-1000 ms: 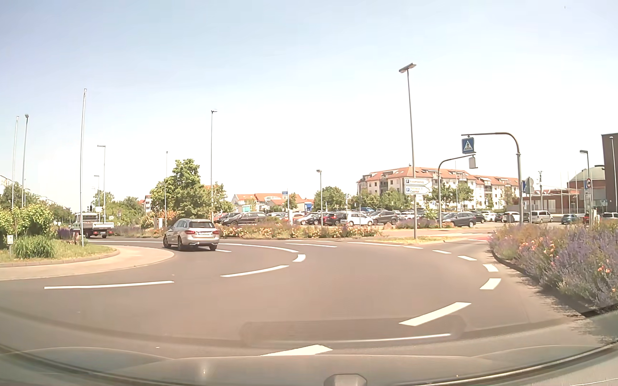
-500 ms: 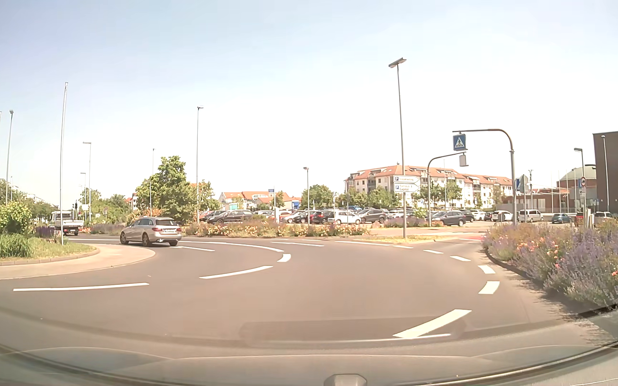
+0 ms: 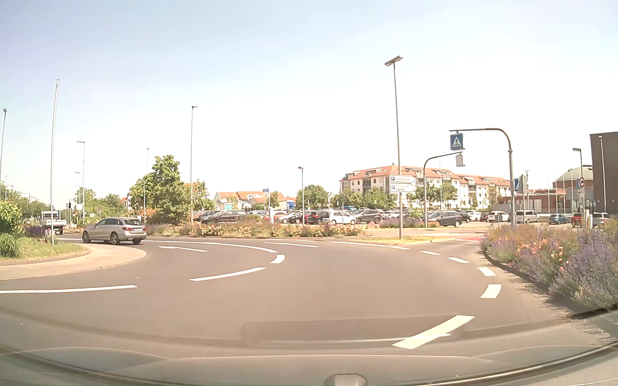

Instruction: Follow the waypoints while adhering to traffic rules and regulations

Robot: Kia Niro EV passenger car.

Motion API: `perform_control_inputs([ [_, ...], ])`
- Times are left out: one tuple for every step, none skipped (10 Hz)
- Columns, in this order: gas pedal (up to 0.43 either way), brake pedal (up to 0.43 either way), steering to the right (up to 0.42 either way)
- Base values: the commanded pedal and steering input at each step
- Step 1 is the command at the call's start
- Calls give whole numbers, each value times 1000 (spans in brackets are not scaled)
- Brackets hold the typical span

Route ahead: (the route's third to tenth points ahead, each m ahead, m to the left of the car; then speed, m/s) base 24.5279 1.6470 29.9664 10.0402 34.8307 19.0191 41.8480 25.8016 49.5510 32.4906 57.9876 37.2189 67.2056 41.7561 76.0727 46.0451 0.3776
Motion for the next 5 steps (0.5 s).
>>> perform_control_inputs([
  [0,280,91],
  [0,280,81],
  [0,280,71],
  [0,274,62],
  [0,268,58],
])
